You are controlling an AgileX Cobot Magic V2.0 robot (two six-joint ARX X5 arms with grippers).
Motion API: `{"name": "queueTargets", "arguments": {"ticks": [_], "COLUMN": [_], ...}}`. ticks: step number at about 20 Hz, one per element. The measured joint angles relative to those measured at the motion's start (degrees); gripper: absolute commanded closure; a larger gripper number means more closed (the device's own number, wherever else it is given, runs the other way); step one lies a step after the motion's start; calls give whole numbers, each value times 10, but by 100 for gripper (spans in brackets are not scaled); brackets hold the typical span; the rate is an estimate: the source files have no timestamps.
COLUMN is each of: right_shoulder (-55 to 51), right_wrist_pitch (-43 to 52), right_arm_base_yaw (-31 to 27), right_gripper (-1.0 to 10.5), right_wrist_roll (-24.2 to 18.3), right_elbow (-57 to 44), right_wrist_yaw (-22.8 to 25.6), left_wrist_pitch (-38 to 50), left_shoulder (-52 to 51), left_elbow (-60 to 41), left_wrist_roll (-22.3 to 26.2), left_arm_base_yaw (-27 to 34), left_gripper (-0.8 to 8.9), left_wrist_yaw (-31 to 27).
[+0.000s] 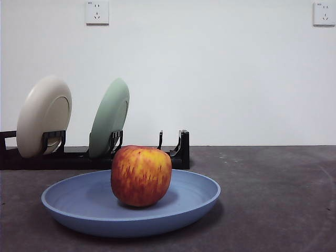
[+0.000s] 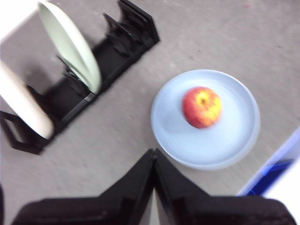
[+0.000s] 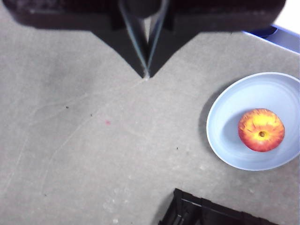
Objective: Take the blue plate from the plate rack,put the plate on the table,take the apple from the table,put the apple in the plate
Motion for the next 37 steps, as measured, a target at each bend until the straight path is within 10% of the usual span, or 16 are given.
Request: {"name": "queueTargets", "arguments": {"ticks": [7, 12, 16, 22, 37], "right_shoulder": [0, 0, 0, 0, 0], "right_wrist_pitch": [0, 0, -1, -1, -1], "right_arm_base_yaw": [0, 0, 0, 0, 0], "right_gripper": [946, 946, 946, 946, 946], "right_wrist_roll": [0, 0, 0, 0, 0], "right_elbow": [0, 0, 0, 0, 0], "right_wrist_yaw": [0, 0, 0, 0, 0], "left_wrist_pitch": [123, 350, 541, 774, 722], "left_shoulder": [0, -32, -104, -275, -499], "left_elbow": [0, -83, -263, -566, -801], "left_wrist_roll": [173, 211, 212, 186, 113], "left_arm_base_yaw": [161, 398, 525, 590, 630], "left_gripper": [815, 816, 816, 815, 815], "left_wrist_yaw": [44, 249, 278, 280, 281]}}
